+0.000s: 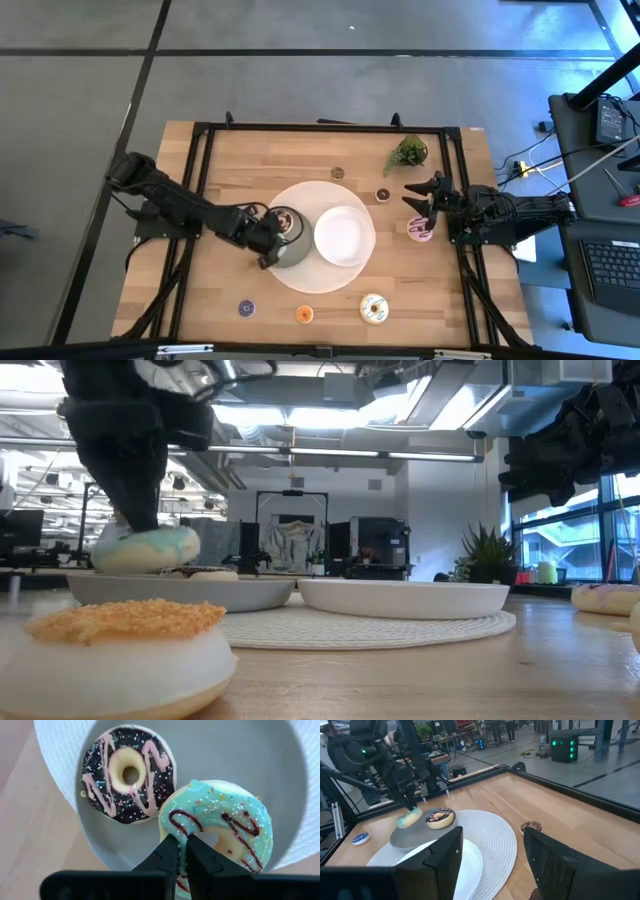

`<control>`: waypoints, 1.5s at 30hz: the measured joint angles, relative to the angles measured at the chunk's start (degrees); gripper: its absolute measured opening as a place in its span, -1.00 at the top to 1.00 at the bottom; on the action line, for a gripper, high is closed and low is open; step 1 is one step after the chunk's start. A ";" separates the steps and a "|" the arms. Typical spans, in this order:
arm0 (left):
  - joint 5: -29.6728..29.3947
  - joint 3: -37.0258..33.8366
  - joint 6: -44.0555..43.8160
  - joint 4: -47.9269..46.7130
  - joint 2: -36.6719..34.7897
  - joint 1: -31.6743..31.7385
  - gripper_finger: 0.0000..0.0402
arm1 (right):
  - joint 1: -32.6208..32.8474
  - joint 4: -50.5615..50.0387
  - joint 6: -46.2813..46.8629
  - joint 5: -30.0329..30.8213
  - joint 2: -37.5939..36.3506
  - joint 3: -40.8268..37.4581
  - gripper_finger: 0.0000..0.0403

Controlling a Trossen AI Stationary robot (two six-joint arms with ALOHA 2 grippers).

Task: Pick & Place donuts
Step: Put the large blue donut on the gray plate

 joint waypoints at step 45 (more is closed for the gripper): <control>6.77 0.04 3.34 8.19 4.01 3.03 0.32 | 0.01 -0.02 -0.09 0.00 0.00 0.00 -0.05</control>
